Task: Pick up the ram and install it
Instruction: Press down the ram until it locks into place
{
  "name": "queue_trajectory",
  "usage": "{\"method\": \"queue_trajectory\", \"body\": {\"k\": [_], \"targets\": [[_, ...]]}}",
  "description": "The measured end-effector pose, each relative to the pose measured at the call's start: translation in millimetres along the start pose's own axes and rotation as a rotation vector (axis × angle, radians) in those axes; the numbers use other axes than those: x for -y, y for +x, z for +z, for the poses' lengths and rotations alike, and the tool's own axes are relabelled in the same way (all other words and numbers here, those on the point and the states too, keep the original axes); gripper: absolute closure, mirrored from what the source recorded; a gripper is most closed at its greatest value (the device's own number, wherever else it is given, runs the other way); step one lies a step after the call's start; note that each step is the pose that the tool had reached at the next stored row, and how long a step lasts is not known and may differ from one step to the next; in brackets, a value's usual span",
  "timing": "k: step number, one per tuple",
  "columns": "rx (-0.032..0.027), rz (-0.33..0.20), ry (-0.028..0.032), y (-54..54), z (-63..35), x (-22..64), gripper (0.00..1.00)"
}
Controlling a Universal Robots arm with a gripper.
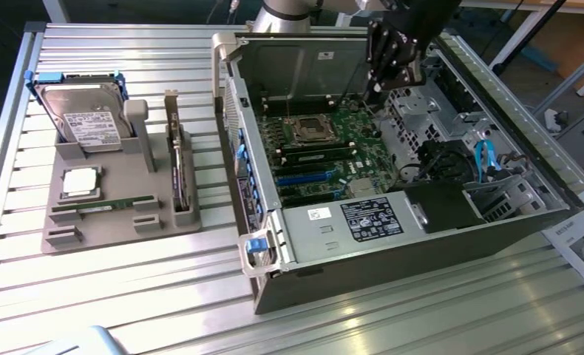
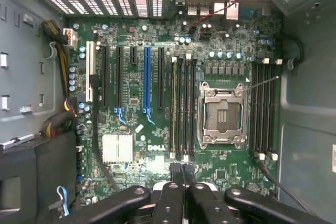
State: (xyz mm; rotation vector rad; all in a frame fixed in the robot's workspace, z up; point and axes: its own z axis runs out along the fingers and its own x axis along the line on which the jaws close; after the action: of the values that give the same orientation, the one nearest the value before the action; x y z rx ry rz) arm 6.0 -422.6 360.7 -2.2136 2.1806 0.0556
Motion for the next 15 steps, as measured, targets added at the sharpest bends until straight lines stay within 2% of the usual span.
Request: {"method": "queue_trajectory", "body": {"k": [3,5,15], "targets": [[0.0000,0.000,0.0000,-0.6,-11.6,0.0,0.90],[-0.0001,0.000,0.0000,-0.8,-15.2,0.0,0.90],[-0.0001,0.000,0.0000,-0.8,-15.4,0.0,0.90]]}}
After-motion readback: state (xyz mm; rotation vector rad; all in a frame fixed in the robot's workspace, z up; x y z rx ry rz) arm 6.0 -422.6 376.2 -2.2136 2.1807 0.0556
